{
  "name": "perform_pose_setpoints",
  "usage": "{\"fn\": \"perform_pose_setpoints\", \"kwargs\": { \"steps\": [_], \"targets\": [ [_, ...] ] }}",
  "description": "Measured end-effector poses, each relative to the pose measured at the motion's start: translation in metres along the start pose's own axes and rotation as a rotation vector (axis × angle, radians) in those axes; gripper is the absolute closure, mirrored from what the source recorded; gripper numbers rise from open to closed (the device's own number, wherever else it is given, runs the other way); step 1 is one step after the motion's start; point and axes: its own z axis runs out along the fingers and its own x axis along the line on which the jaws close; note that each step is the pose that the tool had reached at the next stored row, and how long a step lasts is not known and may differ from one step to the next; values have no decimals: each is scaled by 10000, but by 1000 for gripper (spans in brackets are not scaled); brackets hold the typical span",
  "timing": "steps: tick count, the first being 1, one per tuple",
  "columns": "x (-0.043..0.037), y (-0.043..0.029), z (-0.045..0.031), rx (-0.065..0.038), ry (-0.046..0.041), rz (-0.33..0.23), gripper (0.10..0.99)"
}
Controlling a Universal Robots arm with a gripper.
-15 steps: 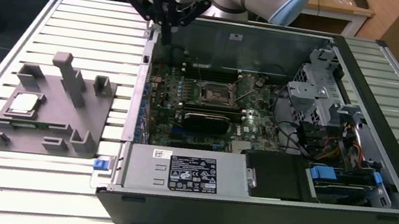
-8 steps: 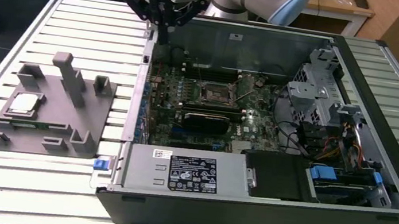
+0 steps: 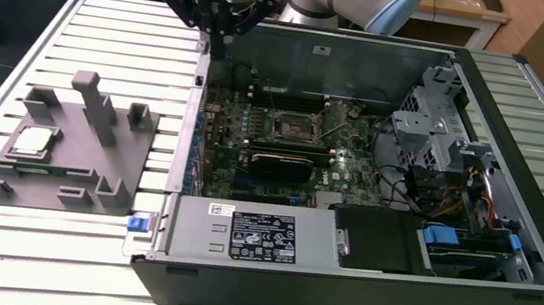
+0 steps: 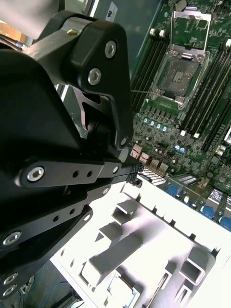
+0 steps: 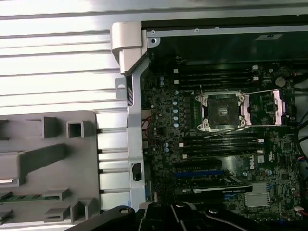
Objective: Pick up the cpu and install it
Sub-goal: 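Reach for the cpu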
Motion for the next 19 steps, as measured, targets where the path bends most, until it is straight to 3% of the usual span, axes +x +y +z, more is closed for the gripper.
{"fn": "perform_pose_setpoints", "kwargs": {
  "steps": [19],
  "targets": [
    [110, -9, 3, 1, 3, -1, 965]
  ]
}}
